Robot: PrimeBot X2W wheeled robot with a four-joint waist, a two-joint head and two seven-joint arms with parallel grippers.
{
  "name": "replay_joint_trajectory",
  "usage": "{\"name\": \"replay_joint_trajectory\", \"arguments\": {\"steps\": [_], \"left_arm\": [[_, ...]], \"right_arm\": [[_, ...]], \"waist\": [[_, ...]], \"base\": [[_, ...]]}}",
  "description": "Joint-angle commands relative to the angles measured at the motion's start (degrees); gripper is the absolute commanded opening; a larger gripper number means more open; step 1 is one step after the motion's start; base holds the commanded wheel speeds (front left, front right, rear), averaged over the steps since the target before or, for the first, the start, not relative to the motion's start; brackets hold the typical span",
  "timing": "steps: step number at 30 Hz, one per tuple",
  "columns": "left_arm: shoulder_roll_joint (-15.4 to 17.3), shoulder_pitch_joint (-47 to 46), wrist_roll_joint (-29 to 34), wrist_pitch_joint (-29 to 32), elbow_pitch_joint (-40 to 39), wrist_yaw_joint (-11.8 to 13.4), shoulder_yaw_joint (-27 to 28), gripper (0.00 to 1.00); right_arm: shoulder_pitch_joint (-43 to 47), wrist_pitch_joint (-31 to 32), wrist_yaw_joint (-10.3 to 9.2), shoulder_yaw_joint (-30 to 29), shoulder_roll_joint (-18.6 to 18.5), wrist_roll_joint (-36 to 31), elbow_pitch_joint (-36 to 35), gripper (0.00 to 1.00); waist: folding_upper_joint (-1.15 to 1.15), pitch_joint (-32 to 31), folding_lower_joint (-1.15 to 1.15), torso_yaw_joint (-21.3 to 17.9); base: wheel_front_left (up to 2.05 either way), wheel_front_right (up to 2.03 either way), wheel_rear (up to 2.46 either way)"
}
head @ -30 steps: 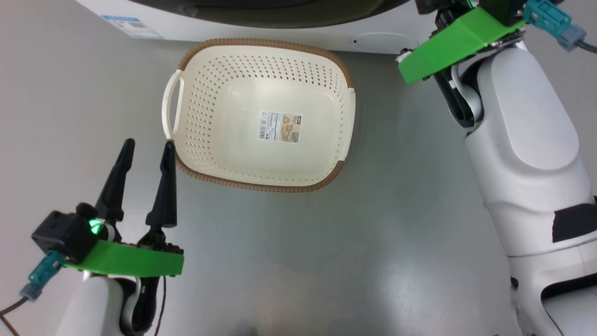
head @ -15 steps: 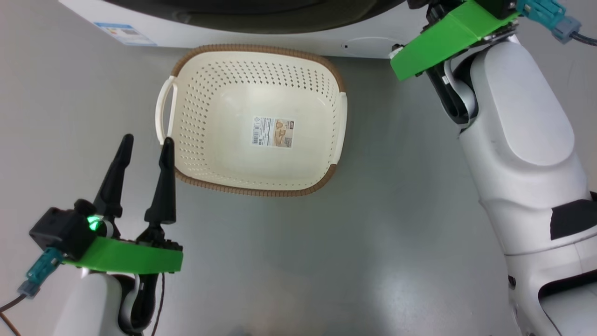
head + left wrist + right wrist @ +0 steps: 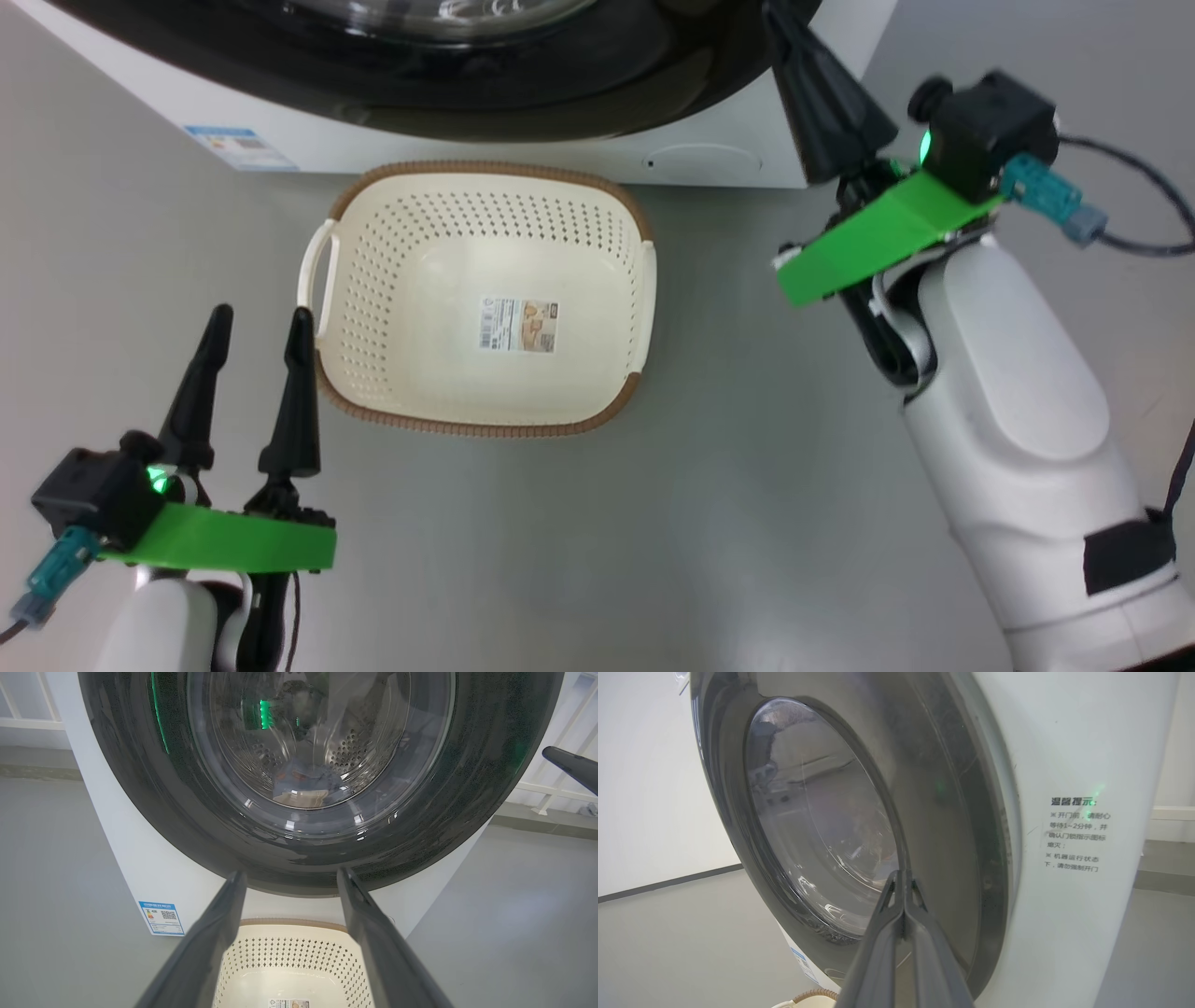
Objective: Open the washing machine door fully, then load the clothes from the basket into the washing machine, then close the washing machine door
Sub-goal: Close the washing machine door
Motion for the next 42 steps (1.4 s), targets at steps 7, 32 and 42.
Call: {"name": "replay_joint_trajectory", "arguments": {"steps": [7, 32, 42], "left_arm": [[1.58, 3.41, 1.19, -0.46, -0.42, -0.18, 4.34, 1.0], [-0.04, 13.51, 6.32, -0.46, -1.42, -0.18, 10.67, 1.0], [-0.78, 16.51, 9.71, -0.46, -1.67, -0.18, 11.5, 1.0]], "right_arm": [[9.86, -0.26, -0.33, 0.83, 1.91, 1.45, -4.02, 0.0], [34.73, -0.26, -0.33, -9.55, 1.91, 0.09, -12.1, 1.0], [41.22, -0.26, -0.33, -12.33, 1.91, 0.24, -14.35, 1.0]], "waist": [[0.0, -5.52, 0.0, -3.7], [0.0, -19.09, 0.0, -10.23], [0.0, -22.64, 0.0, -11.75]], "base": [[0.0, 0.0, 0.0], [0.0, 0.0, 0.0], [0.0, 0.0, 0.0]]}}
